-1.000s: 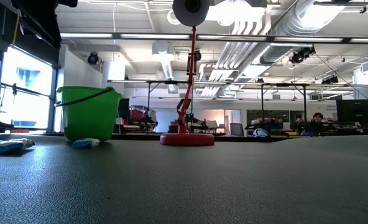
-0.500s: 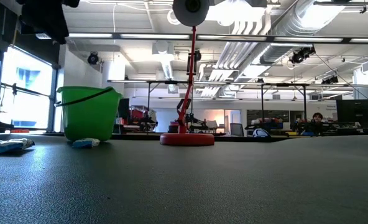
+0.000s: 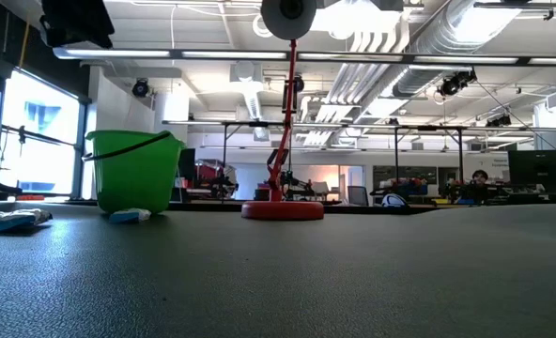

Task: Sort candy
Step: Put the white chocolate into the white bucket

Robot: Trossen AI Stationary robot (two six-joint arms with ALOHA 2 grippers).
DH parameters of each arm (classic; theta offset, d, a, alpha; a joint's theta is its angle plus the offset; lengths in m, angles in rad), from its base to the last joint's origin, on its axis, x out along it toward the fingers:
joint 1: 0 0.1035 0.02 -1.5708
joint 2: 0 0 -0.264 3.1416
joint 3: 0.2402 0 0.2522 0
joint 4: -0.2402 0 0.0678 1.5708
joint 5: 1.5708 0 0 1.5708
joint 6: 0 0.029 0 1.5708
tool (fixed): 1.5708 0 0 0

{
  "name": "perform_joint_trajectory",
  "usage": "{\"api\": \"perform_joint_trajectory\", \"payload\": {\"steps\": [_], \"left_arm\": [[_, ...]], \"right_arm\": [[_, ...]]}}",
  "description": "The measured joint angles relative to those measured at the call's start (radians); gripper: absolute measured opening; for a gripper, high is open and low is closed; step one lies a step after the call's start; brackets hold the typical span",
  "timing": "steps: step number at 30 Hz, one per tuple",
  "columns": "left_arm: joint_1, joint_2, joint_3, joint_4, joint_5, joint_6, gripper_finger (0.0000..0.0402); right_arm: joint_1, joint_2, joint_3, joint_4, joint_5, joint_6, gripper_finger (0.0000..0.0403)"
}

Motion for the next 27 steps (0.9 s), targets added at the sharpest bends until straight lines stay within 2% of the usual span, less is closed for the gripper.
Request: {"api": "perform_joint_trajectory", "payload": {"steps": [12,17,22,27], "left_arm": [[-0.057,0.0,0.0,-0.001,-0.014,0.144,0.0086],[-0.069,-0.011,0.0,-0.002,-0.083,0.209,0.0086],[-0.069,-0.041,0.0,-0.004,-0.132,0.281,0.0086],[-0.069,-0.104,0.0,-0.006,-0.214,0.299,0.0085]], "right_arm": [[-0.141,0.022,0.001,0.264,0.113,-0.011,0.0142],[-0.238,0.093,0.001,0.318,0.052,-0.092,0.0142],[-0.334,0.15,0.0,0.447,-0.078,-0.25,0.0142],[-0.427,0.153,0.0,0.539,-0.064,-0.361,0.0142]]}}
